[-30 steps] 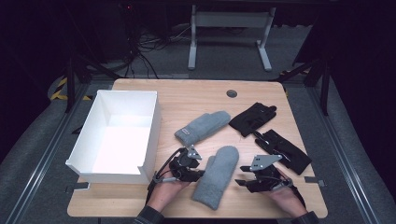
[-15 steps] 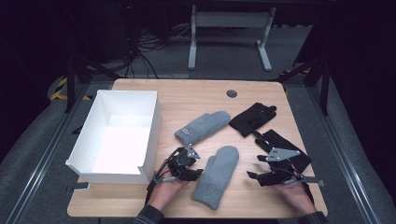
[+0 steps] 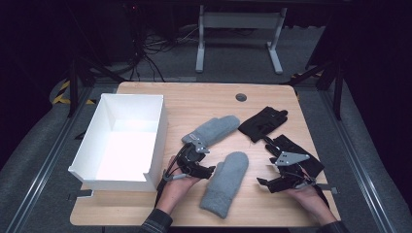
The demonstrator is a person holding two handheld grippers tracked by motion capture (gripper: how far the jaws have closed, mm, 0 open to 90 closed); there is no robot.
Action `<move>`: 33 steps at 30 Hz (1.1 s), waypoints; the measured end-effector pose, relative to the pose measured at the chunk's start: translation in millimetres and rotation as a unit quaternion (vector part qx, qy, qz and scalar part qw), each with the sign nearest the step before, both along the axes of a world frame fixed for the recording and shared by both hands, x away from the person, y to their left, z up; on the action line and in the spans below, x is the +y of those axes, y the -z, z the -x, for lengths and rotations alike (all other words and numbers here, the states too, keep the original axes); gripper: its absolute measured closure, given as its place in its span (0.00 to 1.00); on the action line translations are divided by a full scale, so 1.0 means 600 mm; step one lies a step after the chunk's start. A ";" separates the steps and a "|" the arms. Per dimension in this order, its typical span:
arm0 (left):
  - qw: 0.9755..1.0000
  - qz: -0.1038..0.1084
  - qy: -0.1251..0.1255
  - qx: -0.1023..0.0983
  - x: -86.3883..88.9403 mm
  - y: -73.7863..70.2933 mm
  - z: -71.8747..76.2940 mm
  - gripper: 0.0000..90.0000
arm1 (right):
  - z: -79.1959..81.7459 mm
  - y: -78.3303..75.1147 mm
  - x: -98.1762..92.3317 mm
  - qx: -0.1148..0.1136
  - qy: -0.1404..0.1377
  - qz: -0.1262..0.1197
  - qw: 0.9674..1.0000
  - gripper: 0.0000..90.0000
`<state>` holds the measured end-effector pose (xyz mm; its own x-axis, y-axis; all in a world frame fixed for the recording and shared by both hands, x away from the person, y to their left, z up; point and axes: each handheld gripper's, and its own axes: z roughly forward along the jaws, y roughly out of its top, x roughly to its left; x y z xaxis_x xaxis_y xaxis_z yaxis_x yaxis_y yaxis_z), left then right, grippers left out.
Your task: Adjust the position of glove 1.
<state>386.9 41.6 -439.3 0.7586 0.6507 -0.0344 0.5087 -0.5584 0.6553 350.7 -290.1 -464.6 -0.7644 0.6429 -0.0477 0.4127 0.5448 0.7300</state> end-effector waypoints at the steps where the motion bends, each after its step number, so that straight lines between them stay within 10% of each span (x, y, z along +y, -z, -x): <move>1: 1.000 0.000 -0.005 -0.005 -0.001 -0.002 -0.004 0.24 | 0.002 0.002 0.000 -0.002 0.000 0.001 1.000 0.04; 19: 0.999 -0.010 0.024 -0.027 -0.023 -0.045 -0.085 0.16 | 0.000 0.012 0.003 0.020 0.004 0.008 1.000 0.00; 33: 0.999 -0.018 0.036 0.001 -0.033 -0.018 -0.180 0.12 | 0.002 0.012 0.003 0.020 0.010 0.008 1.000 0.00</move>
<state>494.9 21.6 -428.7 0.8030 0.5959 -0.0125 0.4678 -0.6170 0.6328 349.5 -288.3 -471.7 -0.7530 0.6574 -0.0283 0.4519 0.5480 0.7039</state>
